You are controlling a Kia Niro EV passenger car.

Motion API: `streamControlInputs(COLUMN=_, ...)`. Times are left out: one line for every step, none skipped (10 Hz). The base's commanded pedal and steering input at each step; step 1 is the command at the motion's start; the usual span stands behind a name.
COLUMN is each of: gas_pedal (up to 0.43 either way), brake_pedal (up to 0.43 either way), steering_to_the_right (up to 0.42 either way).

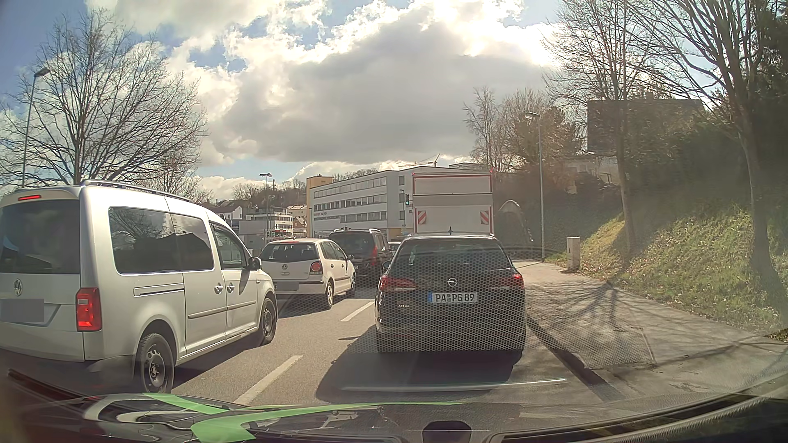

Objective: Follow the waypoints while adhering to traffic rules and regulations

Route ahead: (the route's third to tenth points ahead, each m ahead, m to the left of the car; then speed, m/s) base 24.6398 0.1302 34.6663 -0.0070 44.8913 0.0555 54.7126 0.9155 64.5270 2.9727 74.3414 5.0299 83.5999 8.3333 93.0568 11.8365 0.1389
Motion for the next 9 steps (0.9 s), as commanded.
streamControlInputs(gas_pedal=0.000, brake_pedal=0.000, steering_to_the_right=0.044)
streamControlInputs(gas_pedal=0.000, brake_pedal=0.000, steering_to_the_right=0.044)
streamControlInputs(gas_pedal=0.000, brake_pedal=0.000, steering_to_the_right=0.044)
streamControlInputs(gas_pedal=0.000, brake_pedal=0.000, steering_to_the_right=0.044)
streamControlInputs(gas_pedal=0.000, brake_pedal=0.000, steering_to_the_right=0.044)
streamControlInputs(gas_pedal=0.000, brake_pedal=0.000, steering_to_the_right=0.044)
streamControlInputs(gas_pedal=0.000, brake_pedal=0.000, steering_to_the_right=0.044)
streamControlInputs(gas_pedal=0.138, brake_pedal=0.000, steering_to_the_right=0.044)
streamControlInputs(gas_pedal=0.189, brake_pedal=0.000, steering_to_the_right=0.044)
